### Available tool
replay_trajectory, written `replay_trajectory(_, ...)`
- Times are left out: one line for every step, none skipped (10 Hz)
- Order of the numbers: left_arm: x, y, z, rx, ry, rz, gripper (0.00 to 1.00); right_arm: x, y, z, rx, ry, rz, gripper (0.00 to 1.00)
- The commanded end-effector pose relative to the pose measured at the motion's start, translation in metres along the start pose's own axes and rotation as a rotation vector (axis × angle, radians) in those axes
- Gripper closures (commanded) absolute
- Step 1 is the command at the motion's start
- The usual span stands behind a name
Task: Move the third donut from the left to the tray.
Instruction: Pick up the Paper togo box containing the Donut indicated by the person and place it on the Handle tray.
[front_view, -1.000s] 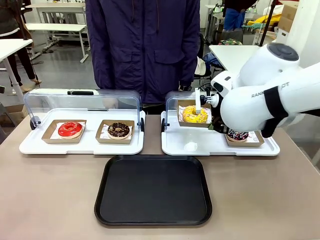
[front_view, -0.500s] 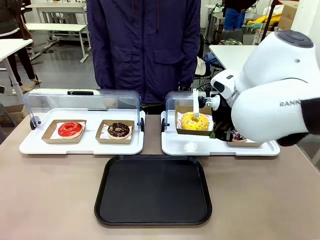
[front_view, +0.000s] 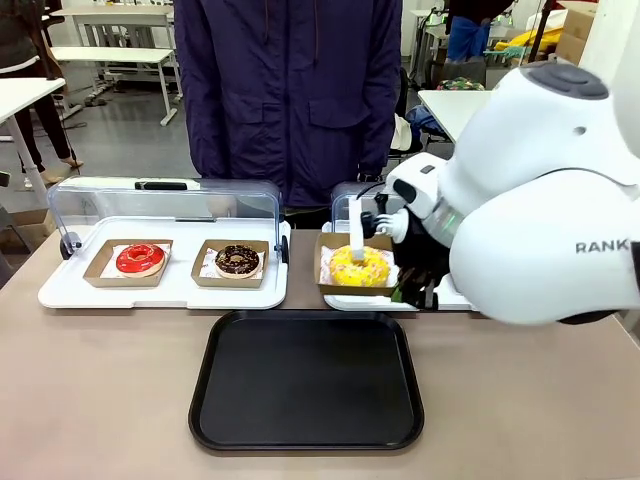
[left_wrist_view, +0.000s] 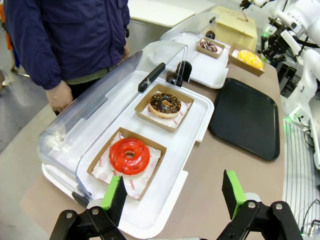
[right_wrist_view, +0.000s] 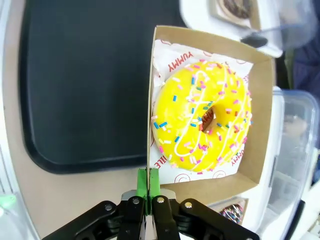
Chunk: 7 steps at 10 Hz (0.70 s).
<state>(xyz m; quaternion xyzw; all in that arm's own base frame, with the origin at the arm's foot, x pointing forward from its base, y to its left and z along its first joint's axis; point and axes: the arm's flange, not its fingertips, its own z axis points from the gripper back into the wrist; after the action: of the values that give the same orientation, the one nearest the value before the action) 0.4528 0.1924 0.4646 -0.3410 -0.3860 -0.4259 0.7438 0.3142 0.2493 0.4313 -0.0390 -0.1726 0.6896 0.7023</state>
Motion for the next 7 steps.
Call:
replay_trajectory(0.001, -0.001, 0.002, -0.006, -0.008, -0.011, 0.00, -0.018, 0.060, -0.024, 0.017, -0.004, -0.022, 0.98)
replay_trajectory(0.001, -0.001, 0.002, -0.006, -0.008, -0.011, 0.00, -0.015, 0.076, -0.031, 0.018, -0.011, -0.026, 0.98)
replay_trajectory(0.001, -0.001, 0.002, -0.006, -0.008, -0.011, 0.00, -0.013, 0.088, -0.037, 0.025, -0.014, -0.031, 0.98)
replay_trajectory(0.001, -0.001, 0.002, -0.006, -0.008, -0.011, 0.00, -0.013, 0.101, -0.044, 0.038, -0.009, -0.041, 0.98)
replay_trajectory(0.001, -0.001, 0.002, -0.006, -0.008, -0.011, 0.00, -0.012, 0.111, -0.051, 0.044, -0.005, -0.046, 0.98)
replay_trajectory(0.001, -0.001, 0.002, -0.006, -0.008, -0.011, 0.00, -0.010, 0.123, -0.060, 0.039, 0.006, -0.050, 0.98)
replay_trajectory(0.001, -0.001, 0.002, -0.006, -0.008, -0.011, 0.00, -0.012, 0.128, -0.069, 0.042, 0.010, -0.055, 0.98)
